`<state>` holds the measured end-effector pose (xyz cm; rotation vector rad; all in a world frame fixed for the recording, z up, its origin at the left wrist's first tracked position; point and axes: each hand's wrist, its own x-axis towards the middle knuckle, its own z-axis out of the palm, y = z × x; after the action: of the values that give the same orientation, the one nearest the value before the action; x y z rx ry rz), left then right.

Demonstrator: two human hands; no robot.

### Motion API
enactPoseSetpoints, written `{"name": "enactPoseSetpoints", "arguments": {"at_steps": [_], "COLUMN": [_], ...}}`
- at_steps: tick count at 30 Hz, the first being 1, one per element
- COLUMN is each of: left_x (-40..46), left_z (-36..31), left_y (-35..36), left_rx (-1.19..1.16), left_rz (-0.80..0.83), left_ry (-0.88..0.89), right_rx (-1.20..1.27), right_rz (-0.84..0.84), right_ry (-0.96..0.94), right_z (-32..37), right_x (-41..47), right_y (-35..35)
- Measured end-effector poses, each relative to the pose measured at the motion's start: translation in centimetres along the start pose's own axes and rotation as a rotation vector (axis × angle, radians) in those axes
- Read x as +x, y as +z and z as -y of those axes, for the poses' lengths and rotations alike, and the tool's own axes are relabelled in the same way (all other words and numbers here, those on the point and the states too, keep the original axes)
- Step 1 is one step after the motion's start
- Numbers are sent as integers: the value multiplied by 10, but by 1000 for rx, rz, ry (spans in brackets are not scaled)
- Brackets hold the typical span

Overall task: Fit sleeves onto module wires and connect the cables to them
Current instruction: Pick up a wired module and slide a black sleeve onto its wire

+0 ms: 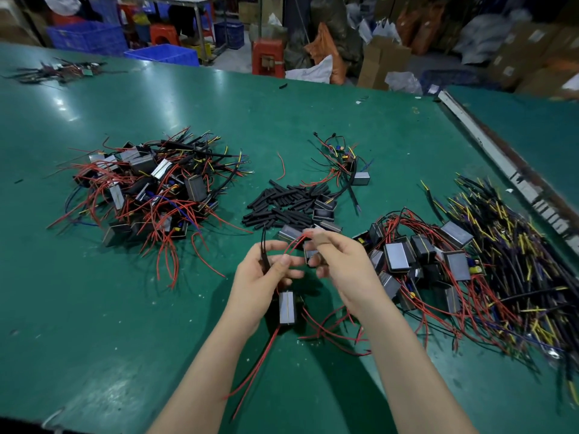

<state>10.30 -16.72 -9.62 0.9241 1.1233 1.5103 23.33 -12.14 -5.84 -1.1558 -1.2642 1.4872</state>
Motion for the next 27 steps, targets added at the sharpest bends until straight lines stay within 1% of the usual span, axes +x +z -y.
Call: {"name": "enactPoseSetpoints", "arguments": {"at_steps": [2,5,7,10,11,13,15,16,18,20,22,24,27], "left_x": [-1,0,1,0,-1,-1,0,-1,-2,-3,-3,-1,0], "left_z": [1,1,1,2,3,2,0,-1,-3,-4,-4,-4,-4], "left_y": [0,-2,-2,1,2,3,1,0,-1,-1,-2,-3,-3], "left_rx": [-7,-11,-19,57,87,80,26,12,9,16,16,12,39], "left_rz": [1,-11,-33,-46,-56,-98,-137,-148,-146,-134,-127,-126,-122], "left_ry": [3,-3,-1,24,32,33,27,33,45,46,46,52,67], "right_rx": [13,-1,-23,-150,-218,-290,-232,-208,-248,-425,-785,-1131,-1476], "right_rz": [82,145,110,-35,-52,18,98,90,36,8,22,88,205], "right_ry": [-28,-118,-166,-210,-209,-163,-71,-47,-70,-129,-184,-205,-220], "right_z": [1,2,2,2,3,10,22,29,41,47,46,40,30], "right_x": [0,0,1,7,10,19,32,40,61,82,103,118,131], "right_y": [4,8,11,15,16,14,11,9,9,15,24,35,49]}}
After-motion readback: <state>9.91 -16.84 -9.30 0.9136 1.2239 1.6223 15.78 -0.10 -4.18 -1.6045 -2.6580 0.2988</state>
